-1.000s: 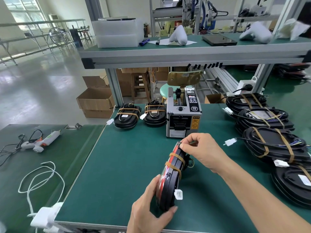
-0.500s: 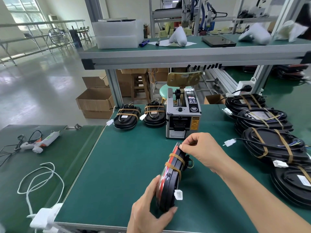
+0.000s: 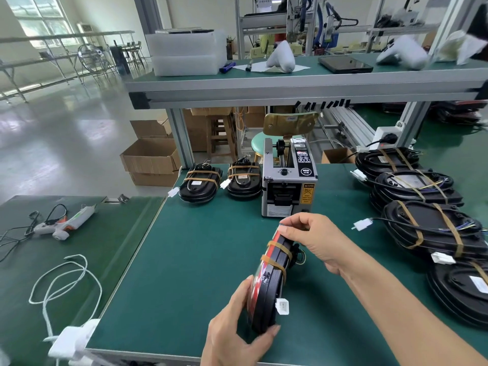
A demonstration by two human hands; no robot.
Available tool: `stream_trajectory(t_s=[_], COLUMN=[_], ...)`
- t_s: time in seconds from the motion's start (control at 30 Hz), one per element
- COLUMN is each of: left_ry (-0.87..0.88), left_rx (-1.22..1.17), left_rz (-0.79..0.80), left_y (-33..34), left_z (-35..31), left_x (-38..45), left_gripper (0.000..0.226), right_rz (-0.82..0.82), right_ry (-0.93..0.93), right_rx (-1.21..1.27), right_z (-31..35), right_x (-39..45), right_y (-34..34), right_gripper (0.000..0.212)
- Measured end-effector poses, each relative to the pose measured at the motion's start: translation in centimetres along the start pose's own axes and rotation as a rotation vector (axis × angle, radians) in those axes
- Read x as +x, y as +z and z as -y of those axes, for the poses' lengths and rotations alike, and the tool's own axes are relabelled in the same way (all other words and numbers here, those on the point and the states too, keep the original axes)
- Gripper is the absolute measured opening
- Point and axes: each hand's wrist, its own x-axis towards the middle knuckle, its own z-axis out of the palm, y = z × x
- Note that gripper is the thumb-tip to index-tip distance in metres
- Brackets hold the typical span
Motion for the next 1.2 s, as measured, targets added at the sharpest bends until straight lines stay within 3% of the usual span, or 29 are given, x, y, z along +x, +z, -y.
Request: stream_trajectory(t_s=[0.13,0.23,0.3,0.43,0.57,0.67,0.87,1.07,1.13,1.2], left_ry=[0.015,0.008,0.000,-0.027,-0.059,-0.073,-0.137,-0.223,-0.242,-0.266], left_rx=[-0.001,0.012,0.030,0.007,0.020,0.053,0.080,0.062,0.057,0.080], left_rz=[-0.006,-0.002,0.010,-0.027,-0.018,-0.030,-0.051,-0.045,-0.031,0.025], left_y=[0.1,0.0,-0.2,-0.1,-0.3,-0.1,0.2,0.8,0.1,-0.9], left_z=[-0.2,-0.3,-0.5,-0.5,-0.7,-0.9,-2.7,-2.8,-3.1,-3.0], left_x=[0.3,0.1,0.0,0.2,0.1,0.1,0.1,1.0,0.8,1.0], left_gripper=[0.096,0.096,0.097,0.095,0.095,0.097,0.085,0.083,0.082,0.068], right_rz=[-0.089,-0.228,-0.288,-0.163,0.060,0.100,-0.036,-0.228,-0.265,-0.300], right_ry=[-0.001,0.034,0.086,0.087,-0.065,-0.151,-0.264,-0.672,-0.741,-0.756], right_rx=[-0.050,-0.154,-0.083,0.065,-0.017,-0.121,-0.347,-0.782,-0.842,-0.865], right_z=[-0.6,-1.8,-3.0,-3.9,-2.7,-1.9,-0.1,1.0,0.8,0.6], right_x=[0.7,1.2,0.9,-0.4,-1.5,-2.3,-4.6,-8.1,-9.0,-9.6], right_y=[0.4,1.0,1.0,0.1,-0.3,0.6,1.3,2.6,3.0,3.2], right_gripper=[0.015,0.041,0.042,0.042,0.044,0.035,0.040,0.059,0.062,0.062])
